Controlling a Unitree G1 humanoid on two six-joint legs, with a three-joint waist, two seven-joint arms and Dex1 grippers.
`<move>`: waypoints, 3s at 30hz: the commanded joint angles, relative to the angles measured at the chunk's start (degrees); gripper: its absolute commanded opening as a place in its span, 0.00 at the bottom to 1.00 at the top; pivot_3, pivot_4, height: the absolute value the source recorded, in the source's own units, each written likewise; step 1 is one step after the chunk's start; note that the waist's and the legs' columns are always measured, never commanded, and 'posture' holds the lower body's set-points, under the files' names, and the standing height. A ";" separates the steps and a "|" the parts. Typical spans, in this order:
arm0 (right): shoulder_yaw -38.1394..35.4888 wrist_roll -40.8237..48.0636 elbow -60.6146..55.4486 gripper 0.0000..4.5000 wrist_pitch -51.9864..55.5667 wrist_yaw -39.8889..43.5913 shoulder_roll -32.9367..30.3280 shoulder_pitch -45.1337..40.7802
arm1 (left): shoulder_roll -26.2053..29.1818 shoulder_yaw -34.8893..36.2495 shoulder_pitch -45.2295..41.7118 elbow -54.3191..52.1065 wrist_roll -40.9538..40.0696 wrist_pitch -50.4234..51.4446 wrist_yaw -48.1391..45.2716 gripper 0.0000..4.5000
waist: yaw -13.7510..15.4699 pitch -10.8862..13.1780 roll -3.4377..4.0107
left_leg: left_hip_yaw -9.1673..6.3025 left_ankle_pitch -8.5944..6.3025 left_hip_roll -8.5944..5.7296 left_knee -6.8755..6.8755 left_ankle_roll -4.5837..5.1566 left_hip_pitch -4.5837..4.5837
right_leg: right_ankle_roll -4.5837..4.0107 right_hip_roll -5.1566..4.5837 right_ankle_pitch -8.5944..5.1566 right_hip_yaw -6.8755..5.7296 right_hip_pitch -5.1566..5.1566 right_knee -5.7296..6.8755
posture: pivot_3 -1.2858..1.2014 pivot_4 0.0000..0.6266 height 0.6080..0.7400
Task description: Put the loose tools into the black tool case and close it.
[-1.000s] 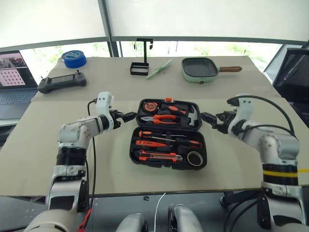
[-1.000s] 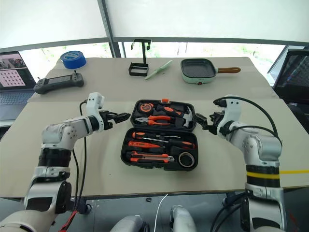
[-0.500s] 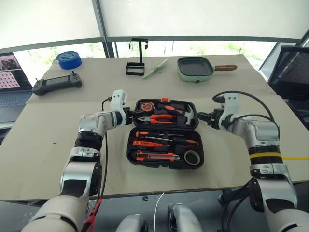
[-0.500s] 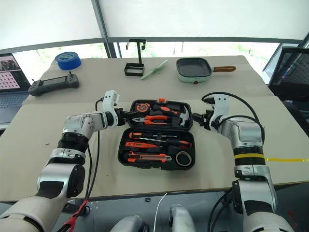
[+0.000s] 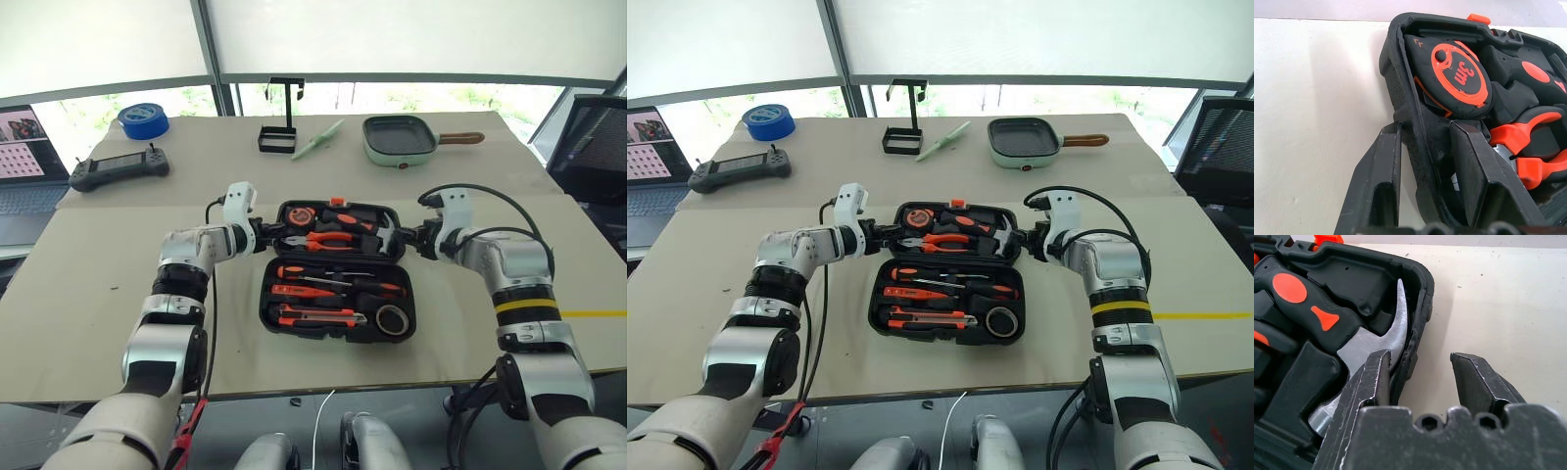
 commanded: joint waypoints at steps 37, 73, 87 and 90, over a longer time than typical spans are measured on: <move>4.17 -21.70 -26.67 0.01 -57.56 -4.55 1.38 31.84 | -0.60 -6.60 30.17 -35.37 13.20 -43.19 -1.72 0.00 | 0.08 0.06 0.26 | -0.23 0.04 -0.12 0.52 -0.10 -0.33 | -0.04 -0.13 0.01 -0.42 -0.18 0.01 | 0.52 0.24 1.00; -2.27 2.57 -60.66 0.58 -42.63 24.93 -24.41 74.47 | 26.48 4.58 46.15 -49.36 -1.30 -25.17 -19.34 0.86 | 2.31 -0.04 -0.09 | 0.11 -0.19 0.12 -0.23 0.30 0.35 | 0.30 0.23 -0.21 0.45 0.28 -0.39 | 0.52 0.24 1.00; 8.56 -4.19 -52.88 0.00 -38.19 23.94 -17.90 57.61 | 10.78 -15.76 3.32 5.82 19.56 -56.56 -25.71 0.01 | 1.22 0.04 -0.35 | 0.08 -0.10 0.02 -0.11 0.18 0.07 | 0.07 0.21 0.04 0.06 0.18 -0.81 | 0.52 0.24 1.00; 7.74 -4.59 -52.53 0.00 -35.18 21.33 -15.89 54.32 | 8.96 -17.79 0.81 10.96 22.22 -61.09 -27.20 0.01 | 1.10 0.05 -0.36 | 0.09 -0.10 0.06 -0.05 0.18 0.05 | 0.06 0.19 0.08 0.10 0.18 -0.77 | 0.52 0.24 1.00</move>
